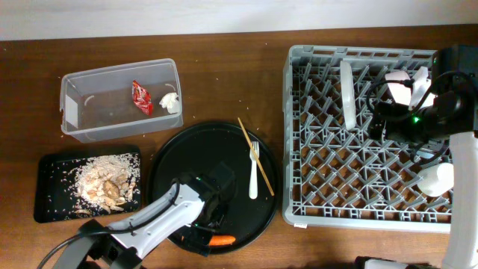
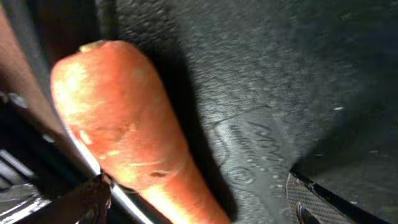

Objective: Sort waste into correct bins and load items into the dishwasher rack
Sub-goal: 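Reach left gripper to the carrot on the round tray and grasp it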

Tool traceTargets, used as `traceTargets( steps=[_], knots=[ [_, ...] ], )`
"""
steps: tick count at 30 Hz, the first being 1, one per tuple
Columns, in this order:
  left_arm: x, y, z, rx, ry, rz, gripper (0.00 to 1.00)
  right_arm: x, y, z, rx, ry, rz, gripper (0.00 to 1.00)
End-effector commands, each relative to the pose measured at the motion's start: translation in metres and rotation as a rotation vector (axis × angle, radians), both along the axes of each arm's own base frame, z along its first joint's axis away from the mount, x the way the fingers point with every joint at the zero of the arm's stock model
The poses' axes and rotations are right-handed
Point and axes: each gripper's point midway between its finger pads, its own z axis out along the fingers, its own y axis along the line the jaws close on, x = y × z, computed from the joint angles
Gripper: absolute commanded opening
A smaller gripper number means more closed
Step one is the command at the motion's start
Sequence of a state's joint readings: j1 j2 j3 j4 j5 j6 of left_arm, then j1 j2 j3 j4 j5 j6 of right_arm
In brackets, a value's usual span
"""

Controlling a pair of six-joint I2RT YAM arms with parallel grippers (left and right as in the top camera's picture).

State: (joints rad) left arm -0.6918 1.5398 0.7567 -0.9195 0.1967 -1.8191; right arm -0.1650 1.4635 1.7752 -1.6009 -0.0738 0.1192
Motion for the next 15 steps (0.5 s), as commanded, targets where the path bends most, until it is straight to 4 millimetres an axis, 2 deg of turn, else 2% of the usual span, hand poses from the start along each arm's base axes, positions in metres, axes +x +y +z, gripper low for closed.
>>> traceTargets(
  steps=[1,6,8,15],
  knots=[
    [0.007,0.009,-0.003,0.042,-0.057,0.020,0.84,0.000,0.001,-0.002,0.012,0.007,0.005,0.98],
    [0.020,0.024,-0.004,0.131,-0.134,0.005,0.77,0.000,0.001,-0.002,0.011,0.007,0.005,0.98],
    [0.024,0.029,-0.004,0.159,-0.157,0.001,0.67,0.000,0.001,-0.002,0.011,0.007,0.005,0.98],
    [0.039,0.044,-0.003,0.249,-0.242,-0.012,0.49,0.000,0.001,-0.002,0.011,0.006,0.005,0.98]
  ],
)
